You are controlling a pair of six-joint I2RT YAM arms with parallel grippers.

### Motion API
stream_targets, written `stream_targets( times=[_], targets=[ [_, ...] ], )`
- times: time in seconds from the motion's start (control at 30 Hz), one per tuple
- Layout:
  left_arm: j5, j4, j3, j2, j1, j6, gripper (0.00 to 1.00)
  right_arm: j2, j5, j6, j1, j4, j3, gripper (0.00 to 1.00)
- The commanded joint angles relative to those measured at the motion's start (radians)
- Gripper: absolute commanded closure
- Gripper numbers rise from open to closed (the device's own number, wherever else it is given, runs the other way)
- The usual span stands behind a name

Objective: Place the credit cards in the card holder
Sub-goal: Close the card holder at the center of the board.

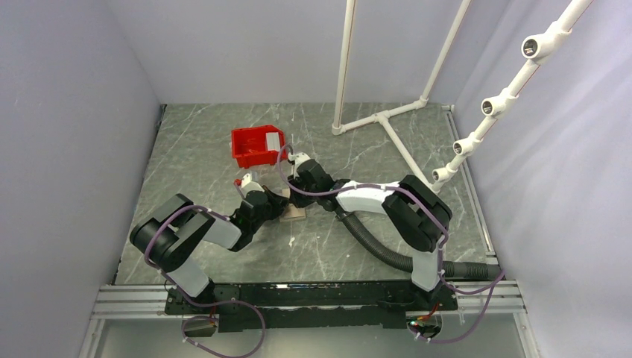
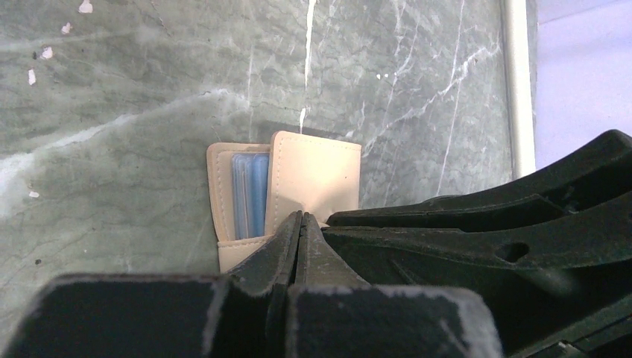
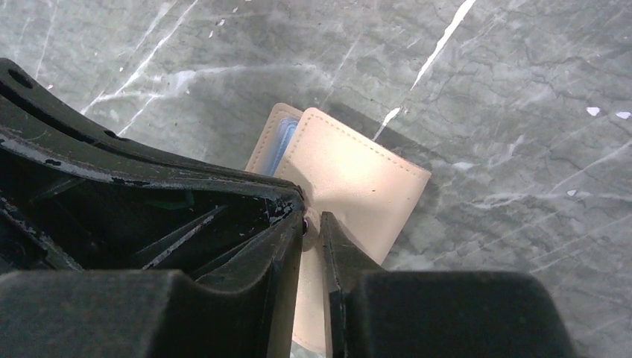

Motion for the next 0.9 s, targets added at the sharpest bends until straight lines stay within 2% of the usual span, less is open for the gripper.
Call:
stream_targets(
  times=[0.0, 0.33, 0.5, 0.73, 0.87],
  targets=[
    [0.201, -0.509, -0.091, 0.087, -0.039, 0.060, 1.00, 0.244, -0.007, 0.017, 0.104, -0.373, -0.101, 0.82],
    [0.203, -0.497, -0.102, 0.078, -0.034, 0.063, 1.00, 0.324, 0.001, 0.071, 0.125, -0.404, -0.130, 0.90],
    [0.234, -0.505, -0.086, 0.060, -0.032, 0.079, 1.00, 0.217, -0.006, 0.087, 0.122, -0.390, -0.102, 0.86],
    [0.433, -0.588, -0.022, -0.088, 0.042, 0.111, 0.99, 0.028, -0.142, 0.137, 0.030, -0.412, 0.066, 0.62],
    [0.525, -0.736, 0.041, -0.254, 0.127, 0.144, 0.89, -0.035, -0.123, 0.106, -0.001, -0.522, 0.264, 0.47]
  ],
)
